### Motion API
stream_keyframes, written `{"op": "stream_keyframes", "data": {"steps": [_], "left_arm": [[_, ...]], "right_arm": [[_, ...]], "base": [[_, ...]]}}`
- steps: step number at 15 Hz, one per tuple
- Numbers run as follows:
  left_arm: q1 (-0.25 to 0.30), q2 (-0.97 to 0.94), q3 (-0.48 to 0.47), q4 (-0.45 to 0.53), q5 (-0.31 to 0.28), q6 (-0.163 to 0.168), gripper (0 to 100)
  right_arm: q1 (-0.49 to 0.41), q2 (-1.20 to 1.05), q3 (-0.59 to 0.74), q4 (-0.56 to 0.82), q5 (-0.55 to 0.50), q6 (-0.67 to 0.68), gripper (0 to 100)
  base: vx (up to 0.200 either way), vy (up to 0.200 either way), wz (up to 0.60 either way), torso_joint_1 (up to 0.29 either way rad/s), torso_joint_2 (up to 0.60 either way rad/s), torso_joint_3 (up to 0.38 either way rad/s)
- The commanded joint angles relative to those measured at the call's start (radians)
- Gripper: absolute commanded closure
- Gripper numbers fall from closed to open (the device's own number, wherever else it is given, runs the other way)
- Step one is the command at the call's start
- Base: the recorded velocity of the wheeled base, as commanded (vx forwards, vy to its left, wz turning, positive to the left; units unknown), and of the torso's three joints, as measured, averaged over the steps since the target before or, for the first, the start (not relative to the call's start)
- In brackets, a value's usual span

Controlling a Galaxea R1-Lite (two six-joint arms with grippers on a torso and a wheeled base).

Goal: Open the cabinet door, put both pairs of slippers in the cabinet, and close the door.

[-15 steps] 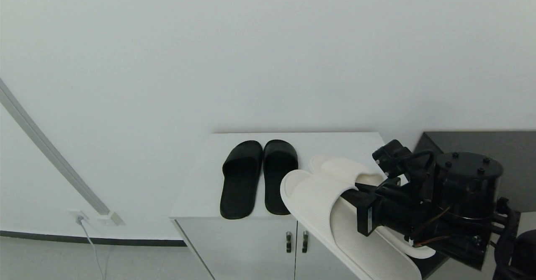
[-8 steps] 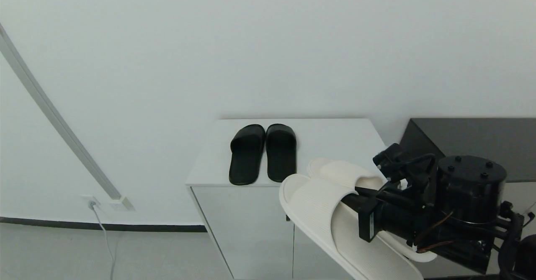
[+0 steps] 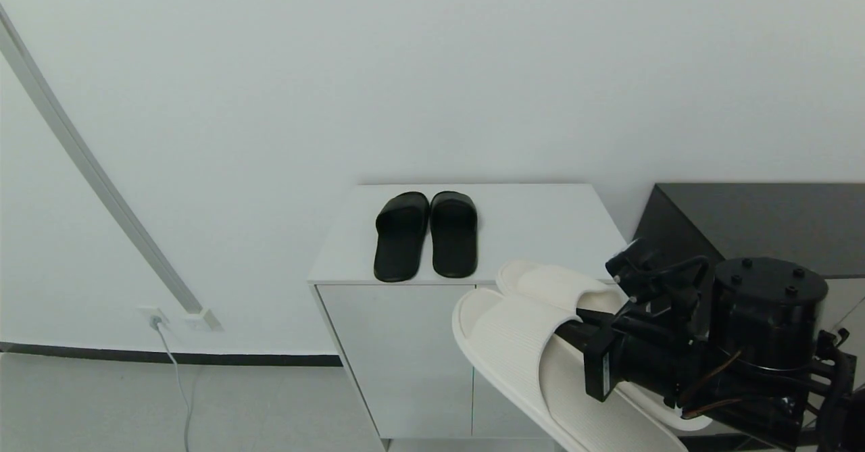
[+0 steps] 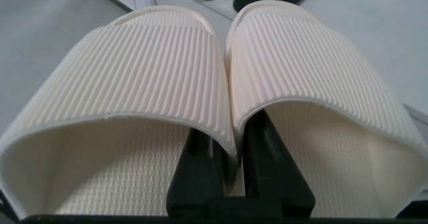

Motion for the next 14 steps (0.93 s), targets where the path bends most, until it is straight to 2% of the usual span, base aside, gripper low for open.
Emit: {"op": "stream_keyframes", "data": {"steps": [1,7,14], "left_arm": [[-0.001,0.000,0.000,0.000,0.000,0.000,100],[0.000,0.000,0.000,0.000,0.000,0.000,100],[0.000,0.000,0.000,0.000,0.000,0.000,100]], "right_arm": [[0.000,0.000,0.005,0.000,0.000,-0.001,100],[0.003,0.000,0.012,-0.002,0.001,-0.001,100],[0.012,0.006,0.017,0.000,0.001,-0.001,100]], "base": [[0.000,0.000,0.00,0.000,0.00,0.000],[0.000,0.000,0.00,0.000,0.00,0.000],[0.000,0.000,0.00,-0.145,0.32,0.175]]}}
